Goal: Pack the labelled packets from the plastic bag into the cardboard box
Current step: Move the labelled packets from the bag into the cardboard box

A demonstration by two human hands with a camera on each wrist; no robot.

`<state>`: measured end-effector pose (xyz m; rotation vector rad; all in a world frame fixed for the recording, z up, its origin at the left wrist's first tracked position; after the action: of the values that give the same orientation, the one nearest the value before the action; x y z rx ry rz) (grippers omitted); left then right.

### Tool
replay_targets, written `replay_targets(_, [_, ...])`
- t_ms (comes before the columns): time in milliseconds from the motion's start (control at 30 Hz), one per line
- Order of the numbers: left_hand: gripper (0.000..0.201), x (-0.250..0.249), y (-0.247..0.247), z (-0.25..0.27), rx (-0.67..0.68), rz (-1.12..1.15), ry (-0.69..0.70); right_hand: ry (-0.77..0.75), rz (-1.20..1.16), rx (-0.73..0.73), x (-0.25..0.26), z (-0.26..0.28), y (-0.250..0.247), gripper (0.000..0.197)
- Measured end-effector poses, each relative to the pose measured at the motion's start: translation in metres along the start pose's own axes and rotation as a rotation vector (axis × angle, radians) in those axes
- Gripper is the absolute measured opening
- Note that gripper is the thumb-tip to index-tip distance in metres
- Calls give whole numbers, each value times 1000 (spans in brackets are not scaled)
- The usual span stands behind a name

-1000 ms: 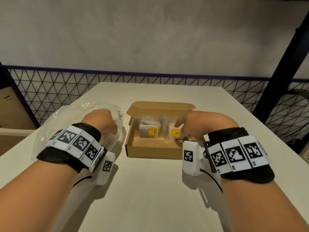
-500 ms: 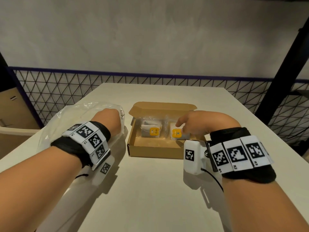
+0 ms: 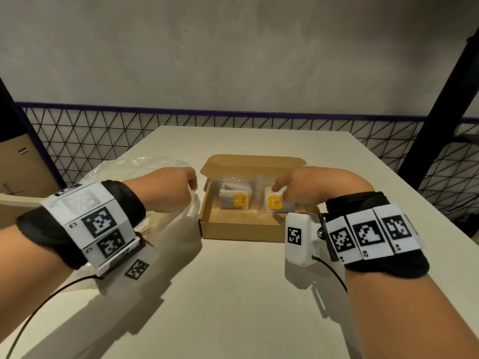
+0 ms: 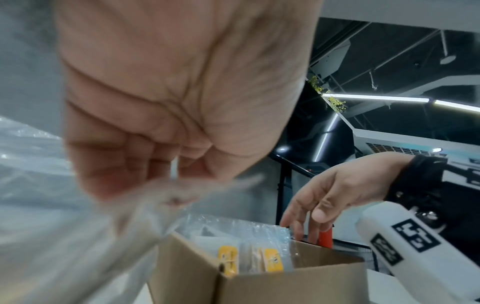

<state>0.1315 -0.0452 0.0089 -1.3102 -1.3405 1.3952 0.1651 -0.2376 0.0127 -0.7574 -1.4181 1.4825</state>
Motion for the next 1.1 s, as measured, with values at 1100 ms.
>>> replay_targets(1100, [50,-68,-27,-17,-4,1180,-21,-412,-655,-880,20,15,-83,18])
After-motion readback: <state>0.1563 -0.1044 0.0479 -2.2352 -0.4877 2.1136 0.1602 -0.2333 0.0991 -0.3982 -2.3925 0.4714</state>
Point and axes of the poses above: each hand's wrist, its own z-axis away from the middle knuckle, its own y-axis out of the palm, x = y × z, the point moved 9 cm from there along -z, towards the middle knuckle, and after that the axes turned 8 degrees about -x, right-handed, at the moved point
